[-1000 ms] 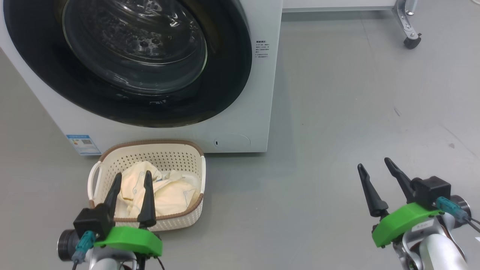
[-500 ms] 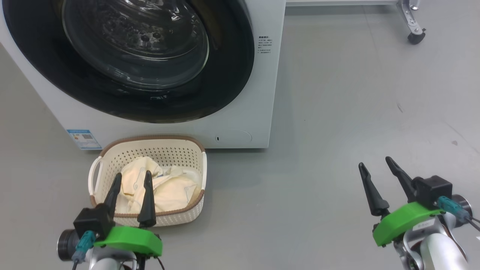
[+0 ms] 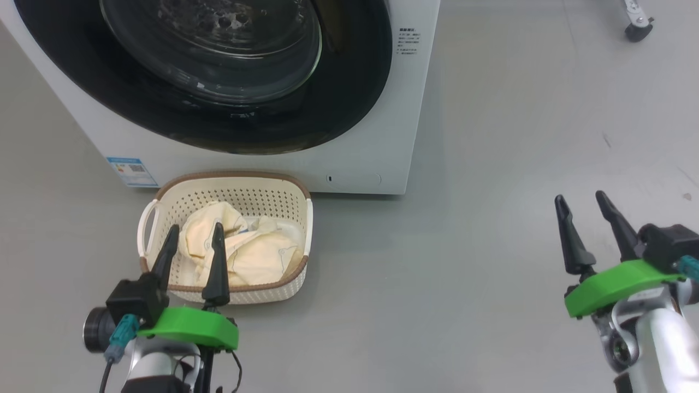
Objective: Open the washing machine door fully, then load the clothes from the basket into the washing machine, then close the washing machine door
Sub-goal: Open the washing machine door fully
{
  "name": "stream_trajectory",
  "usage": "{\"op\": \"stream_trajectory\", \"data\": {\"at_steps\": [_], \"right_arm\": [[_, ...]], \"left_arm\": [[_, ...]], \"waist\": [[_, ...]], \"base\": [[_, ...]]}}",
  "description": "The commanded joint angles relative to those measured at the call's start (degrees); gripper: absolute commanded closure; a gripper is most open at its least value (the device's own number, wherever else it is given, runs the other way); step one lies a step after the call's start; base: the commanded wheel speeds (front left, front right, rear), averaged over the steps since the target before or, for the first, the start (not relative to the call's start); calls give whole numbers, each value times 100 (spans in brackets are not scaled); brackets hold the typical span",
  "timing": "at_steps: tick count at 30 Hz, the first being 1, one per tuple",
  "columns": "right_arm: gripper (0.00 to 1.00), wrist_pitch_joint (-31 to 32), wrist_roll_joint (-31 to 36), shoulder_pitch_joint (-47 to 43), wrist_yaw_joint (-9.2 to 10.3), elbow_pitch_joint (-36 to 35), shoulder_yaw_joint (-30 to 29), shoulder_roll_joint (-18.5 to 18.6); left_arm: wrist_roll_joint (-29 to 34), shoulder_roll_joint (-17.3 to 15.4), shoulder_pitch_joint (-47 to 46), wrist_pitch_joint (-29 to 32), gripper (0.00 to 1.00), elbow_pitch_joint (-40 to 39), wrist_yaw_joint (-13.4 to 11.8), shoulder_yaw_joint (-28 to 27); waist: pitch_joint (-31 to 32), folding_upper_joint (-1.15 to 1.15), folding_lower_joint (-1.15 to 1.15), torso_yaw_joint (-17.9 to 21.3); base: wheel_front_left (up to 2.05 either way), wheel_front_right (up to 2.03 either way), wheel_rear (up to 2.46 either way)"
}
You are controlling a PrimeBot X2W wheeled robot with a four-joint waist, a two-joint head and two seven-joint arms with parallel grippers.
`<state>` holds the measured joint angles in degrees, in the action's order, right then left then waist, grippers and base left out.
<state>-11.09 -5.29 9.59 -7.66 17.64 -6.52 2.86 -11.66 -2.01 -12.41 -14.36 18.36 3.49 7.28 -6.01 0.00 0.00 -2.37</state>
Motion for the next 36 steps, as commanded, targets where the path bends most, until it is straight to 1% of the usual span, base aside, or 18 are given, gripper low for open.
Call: {"op": "stream_trajectory", "data": {"at_steps": [1, 2, 3, 5, 9, 12, 15, 18, 19, 24, 28, 32, 36], "right_arm": [[15, -65, -128, 391, 17, -152, 42, 31], [26, -71, -180, 470, 17, -136, 3, 32], [53, -69, -297, 563, 17, -107, -36, 30], [100, -69, -507, 768, 17, -50, -83, 28], [100, -66, -1013, 1176, 17, 30, -127, 52], [100, -34, -1630, 1529, 17, 144, -132, 43], [100, 117, -2687, 1932, 17, 285, -116, 29], [100, 423, -3925, 2323, 17, 408, -96, 21], [100, 423, -3925, 2323, 17, 408, -96, 21], [100, 1155, -5679, 2906, 17, 599, -161, 65], [100, 1872, -6775, 3346, 17, 862, -294, 84], [100, 2540, -7563, 3813, 17, 1239, -451, 87], [100, 3121, -8027, 4287, 17, 1676, -510, 116]], "left_arm": [[45, -88, -257, -63, 0, -224, -9, -182], [47, -88, -271, -63, 0, -238, -5, -181], [50, -88, -283, -63, 0, -254, -2, -181], [54, -88, -305, -63, 0, -282, -1, -174], [45, -88, -370, -63, 0, -322, 4, -132], [41, -88, -413, -63, 0, -353, 1, -86], [32, -88, -450, -63, 0, -375, -10, -15], [-26, -88, -515, -63, 0, -403, -10, 57], [-26, -88, -515, -63, 0, -403, -10, 57], [-83, -87, -669, -63, 0, -433, -17, 204], [-91, -87, -791, -63, 0, -452, -27, 304], [-115, -87, -882, -63, 0, -455, -37, 391], [-162, -87, -972, -63, 0, -434, -58, 481]], "waist": [[-86, 0, 0, -49], [-117, 0, 0, -60], [-148, 0, 0, -66], [-213, 0, 0, -85], [-350, 0, 0, -156], [-462, 0, 0, -204], [-586, 0, 0, -258], [-726, 0, 0, -334], [-726, 0, 0, -334], [-944, 0, 0, -481], [-1106, 0, 0, -578], [-1246, 0, 0, -654], [-1368, 0, 0, -723]], "base": [[0, 0, 0], [0, 0, 0], [0, 0, 0], [0, 0, 0], [0, 0, 0], [0, 0, 0], [0, 0, 0], [0, 0, 0], [0, 0, 0], [0, 0, 0], [0, 0, 0], [0, 0, 0], [0, 0, 0]]}}
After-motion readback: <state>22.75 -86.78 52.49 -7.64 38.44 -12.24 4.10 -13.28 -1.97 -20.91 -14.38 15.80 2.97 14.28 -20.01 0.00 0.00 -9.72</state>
